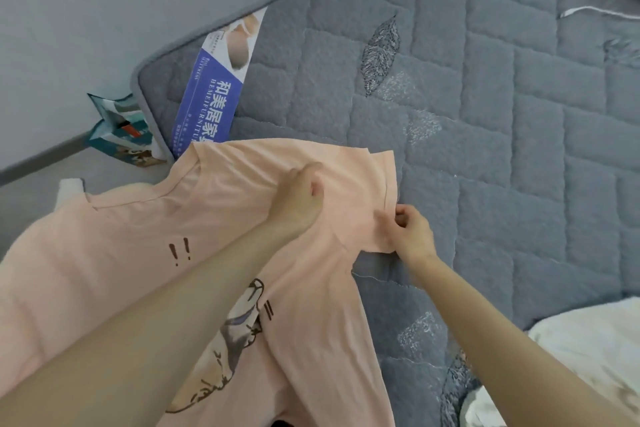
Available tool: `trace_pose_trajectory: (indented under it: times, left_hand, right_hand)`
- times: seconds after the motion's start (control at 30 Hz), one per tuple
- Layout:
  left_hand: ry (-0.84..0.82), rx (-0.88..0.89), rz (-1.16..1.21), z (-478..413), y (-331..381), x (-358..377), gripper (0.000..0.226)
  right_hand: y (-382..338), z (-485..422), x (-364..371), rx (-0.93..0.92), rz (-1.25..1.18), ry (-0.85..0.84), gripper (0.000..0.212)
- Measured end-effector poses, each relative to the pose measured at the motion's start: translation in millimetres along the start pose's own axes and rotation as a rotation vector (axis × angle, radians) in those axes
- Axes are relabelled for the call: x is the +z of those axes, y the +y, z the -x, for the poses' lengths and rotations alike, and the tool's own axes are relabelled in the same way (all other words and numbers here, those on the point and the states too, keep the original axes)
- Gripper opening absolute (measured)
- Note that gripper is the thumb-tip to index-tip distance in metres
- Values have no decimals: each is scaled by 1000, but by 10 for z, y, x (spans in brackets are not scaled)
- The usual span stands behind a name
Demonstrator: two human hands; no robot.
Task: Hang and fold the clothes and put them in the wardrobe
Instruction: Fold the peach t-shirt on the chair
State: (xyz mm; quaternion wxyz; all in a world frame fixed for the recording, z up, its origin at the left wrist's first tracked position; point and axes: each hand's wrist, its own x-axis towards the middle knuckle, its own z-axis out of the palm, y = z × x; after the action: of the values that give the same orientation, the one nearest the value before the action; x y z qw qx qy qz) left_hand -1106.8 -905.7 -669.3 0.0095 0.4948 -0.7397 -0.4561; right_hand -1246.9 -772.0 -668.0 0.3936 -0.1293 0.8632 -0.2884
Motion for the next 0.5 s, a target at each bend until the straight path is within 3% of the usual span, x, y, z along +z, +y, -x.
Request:
trace_pose_trajectory:
  times: [0.07, 0.17, 0.27, 0.37, 0.43, 0.5]
  left_hand:
    - [-39, 50, 52, -81, 86, 14, 48]
    - [-177, 94, -94, -261, 244, 80, 53]
    - [-285, 27, -38, -422, 445, 226, 57]
    - [-259, -85, 198, -551, 569, 316, 33]
    - [-230, -26, 231, -550, 594, 310, 13]
    - [-191, 23, 285, -511, 579, 276, 16]
  right_hand:
    - [-1, -30, -23, 58, -48, -38, 34]
    - [39, 3, -34, 106, -101, -127, 35]
    - [122, 48, -38, 105, -31, -191, 28]
    - [153, 35, -73, 126, -61, -178, 12]
    - [139, 58, -100, 114, -108, -175, 11]
    - [106, 139, -119, 54, -175, -164, 13]
